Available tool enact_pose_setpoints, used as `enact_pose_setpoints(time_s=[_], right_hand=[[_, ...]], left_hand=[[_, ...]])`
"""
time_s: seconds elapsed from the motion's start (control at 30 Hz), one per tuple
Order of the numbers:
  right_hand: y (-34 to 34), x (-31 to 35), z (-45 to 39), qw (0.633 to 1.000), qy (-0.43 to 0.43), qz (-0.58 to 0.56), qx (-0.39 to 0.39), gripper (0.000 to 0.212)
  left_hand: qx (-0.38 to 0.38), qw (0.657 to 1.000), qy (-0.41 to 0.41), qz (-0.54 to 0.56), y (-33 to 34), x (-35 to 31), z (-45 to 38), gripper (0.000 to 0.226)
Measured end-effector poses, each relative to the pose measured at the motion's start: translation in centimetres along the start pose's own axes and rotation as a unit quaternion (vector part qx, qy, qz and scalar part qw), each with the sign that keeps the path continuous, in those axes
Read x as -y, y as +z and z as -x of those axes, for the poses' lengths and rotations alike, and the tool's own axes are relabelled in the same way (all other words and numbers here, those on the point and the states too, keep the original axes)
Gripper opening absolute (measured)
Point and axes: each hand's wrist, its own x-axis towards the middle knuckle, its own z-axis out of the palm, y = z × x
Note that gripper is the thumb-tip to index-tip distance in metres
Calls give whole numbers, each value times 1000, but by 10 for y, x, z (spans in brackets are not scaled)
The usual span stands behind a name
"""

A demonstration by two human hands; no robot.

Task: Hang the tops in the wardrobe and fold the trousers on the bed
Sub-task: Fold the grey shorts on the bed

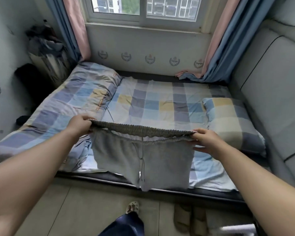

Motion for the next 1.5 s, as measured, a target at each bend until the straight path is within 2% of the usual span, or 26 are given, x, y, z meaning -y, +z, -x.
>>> enact_pose_setpoints(time_s=[0.2,0.23,0.3,0.4,0.47,0.53,0.63,0.9,1.0,1.13,1.27,1.37,1.43,1.5], right_hand=[[22,2,-12,997,-28,-65,-13,19],[27,3,-20,997,-31,-70,-17,19],[37,-2,-43,997,-29,-74,-23,15],[57,-20,-94,997,-15,-74,-31,8],[68,-37,-128,996,-8,-74,-39,20],[79,-50,-166,997,9,-61,-37,36],[88,-60,-221,998,42,-27,-42,41],[138,-71,-402,993,75,-35,-84,30],[151,-82,-457,988,108,-60,-94,16],[170,-98,-512,970,164,-133,-117,19],[185,-110,-556,955,170,-203,-134,44],[198,-116,-579,944,162,-248,-147,76],[208,-122,-583,947,177,-232,-137,80],[228,-134,-581,957,201,-180,-110,74]], left_hand=[[-18,997,-17,77,-5,1,-14,17],[-9,998,-8,62,-5,3,-21,14],[21,1000,19,1,1,13,-38,30],[32,987,56,-146,20,39,-73,40],[14,972,68,-222,33,58,-100,37],[8,973,58,-224,48,77,-138,28],[19,974,35,-222,76,102,-196,24],[42,963,30,-263,146,159,-361,23],[32,960,40,-274,170,175,-409,25],[20,970,19,-242,203,200,-455,26],[17,987,-31,-155,237,223,-493,28],[61,995,-57,-57,256,238,-507,37],[64,994,-67,-53,260,249,-509,42],[61,992,-94,-59,255,268,-505,40]])
